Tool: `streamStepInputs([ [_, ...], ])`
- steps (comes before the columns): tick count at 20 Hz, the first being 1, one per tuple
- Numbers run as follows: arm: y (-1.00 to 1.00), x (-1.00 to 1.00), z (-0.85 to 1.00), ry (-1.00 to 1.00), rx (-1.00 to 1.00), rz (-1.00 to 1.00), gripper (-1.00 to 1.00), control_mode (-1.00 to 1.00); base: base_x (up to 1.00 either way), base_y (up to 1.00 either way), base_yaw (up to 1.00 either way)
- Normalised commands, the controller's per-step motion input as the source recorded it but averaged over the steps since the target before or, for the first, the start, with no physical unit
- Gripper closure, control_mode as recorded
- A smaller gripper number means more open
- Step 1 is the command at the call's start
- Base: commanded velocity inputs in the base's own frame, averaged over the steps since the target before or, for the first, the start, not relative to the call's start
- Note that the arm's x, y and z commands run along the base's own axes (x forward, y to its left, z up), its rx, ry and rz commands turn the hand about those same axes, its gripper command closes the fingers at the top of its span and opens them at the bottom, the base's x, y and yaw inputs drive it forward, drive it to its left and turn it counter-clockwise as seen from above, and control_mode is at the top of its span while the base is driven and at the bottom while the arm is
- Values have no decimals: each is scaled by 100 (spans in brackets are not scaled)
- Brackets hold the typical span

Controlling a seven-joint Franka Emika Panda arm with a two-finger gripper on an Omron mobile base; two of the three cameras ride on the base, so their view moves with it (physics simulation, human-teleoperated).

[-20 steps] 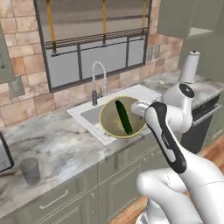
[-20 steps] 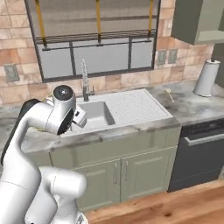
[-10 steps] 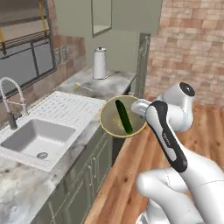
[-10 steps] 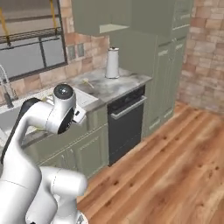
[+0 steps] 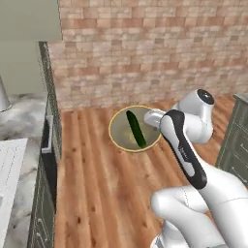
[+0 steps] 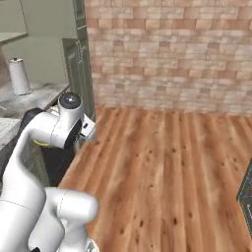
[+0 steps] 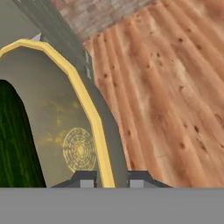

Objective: Move the glass cup from next to the sink to the open cabinet. Then, move the bowl with the cucumber to the fridge to clear the area for faucet cleaning.

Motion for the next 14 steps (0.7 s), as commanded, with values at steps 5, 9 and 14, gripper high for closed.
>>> streamStepInputs([
  [5, 0, 0, 0, 0, 0, 0, 100, 100, 0, 0, -100],
  [9, 0, 0, 0, 0, 0, 0, 100, 100, 0, 0, -99],
  [14, 0, 0, 0, 0, 0, 0, 100, 100, -4, 0, -93],
])
